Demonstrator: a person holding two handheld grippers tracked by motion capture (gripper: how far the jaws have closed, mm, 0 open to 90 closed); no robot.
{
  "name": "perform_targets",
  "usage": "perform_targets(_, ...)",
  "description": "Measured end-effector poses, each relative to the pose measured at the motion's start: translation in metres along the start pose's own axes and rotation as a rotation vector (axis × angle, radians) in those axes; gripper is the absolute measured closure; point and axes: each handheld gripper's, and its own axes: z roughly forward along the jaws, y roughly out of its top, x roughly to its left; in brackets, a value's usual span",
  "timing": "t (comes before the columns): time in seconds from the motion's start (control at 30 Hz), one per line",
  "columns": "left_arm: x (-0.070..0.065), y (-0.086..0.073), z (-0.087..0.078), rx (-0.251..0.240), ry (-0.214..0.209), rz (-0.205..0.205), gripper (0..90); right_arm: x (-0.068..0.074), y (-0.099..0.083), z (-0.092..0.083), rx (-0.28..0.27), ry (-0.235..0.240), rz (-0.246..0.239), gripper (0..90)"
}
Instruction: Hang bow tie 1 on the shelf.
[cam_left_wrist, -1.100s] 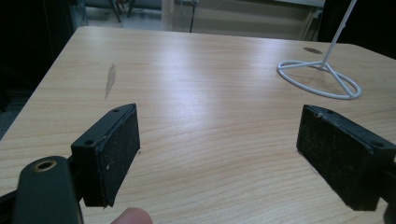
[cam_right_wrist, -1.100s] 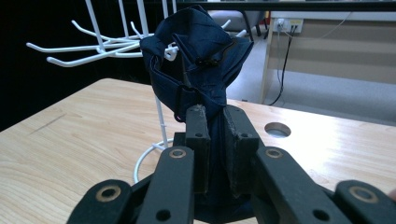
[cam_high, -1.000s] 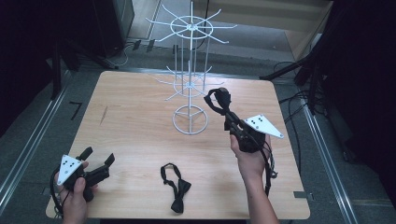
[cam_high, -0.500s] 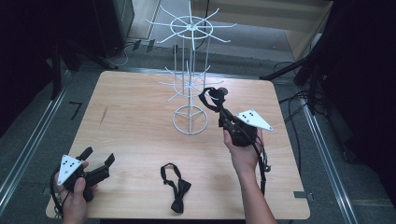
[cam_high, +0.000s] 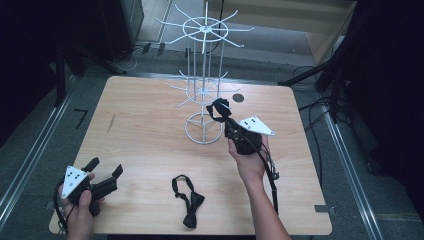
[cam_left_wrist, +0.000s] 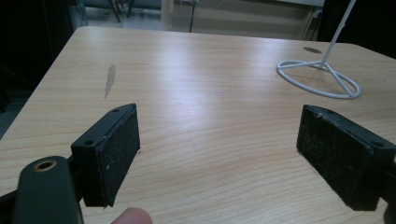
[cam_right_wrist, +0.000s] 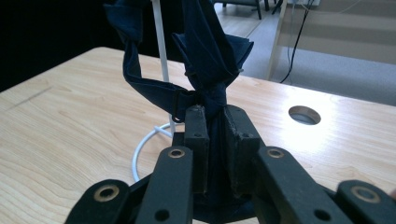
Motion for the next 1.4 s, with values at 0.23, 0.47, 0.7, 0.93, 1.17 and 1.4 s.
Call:
perform_targets(0.23,0.0,0.0,0.0,0.0,0.0,0.001,14.4,0.0,-0.003,0.005,0.013,0.008,0.005,76.7)
perform_targets(0.47,0.0,0.0,0.0,-0.001,0.001,0.003,14.4,-0.001,-0.006,0.006,0.017,0.002,0.003,65.1)
perform_targets(0.7,0.0,0.0,0.0,0.0,0.001,0.004,14.4,0.0,-0.011,-0.001,0.021,0.025,-0.01,52.3)
perform_targets(0.93,0.0,0.0,0.0,-0.001,0.002,0.005,14.4,0.008,-0.033,-0.02,0.058,0.045,-0.041,47.7)
perform_targets(1.17,0.0,0.0,0.0,-0.001,0.004,0.006,14.4,0.019,-0.043,-0.043,0.056,0.081,-0.045,47.2)
perform_targets(1.4,0.0,0.0,0.0,-0.001,0.005,0.005,14.4,0.029,-0.052,-0.055,0.065,0.109,-0.066,47.0)
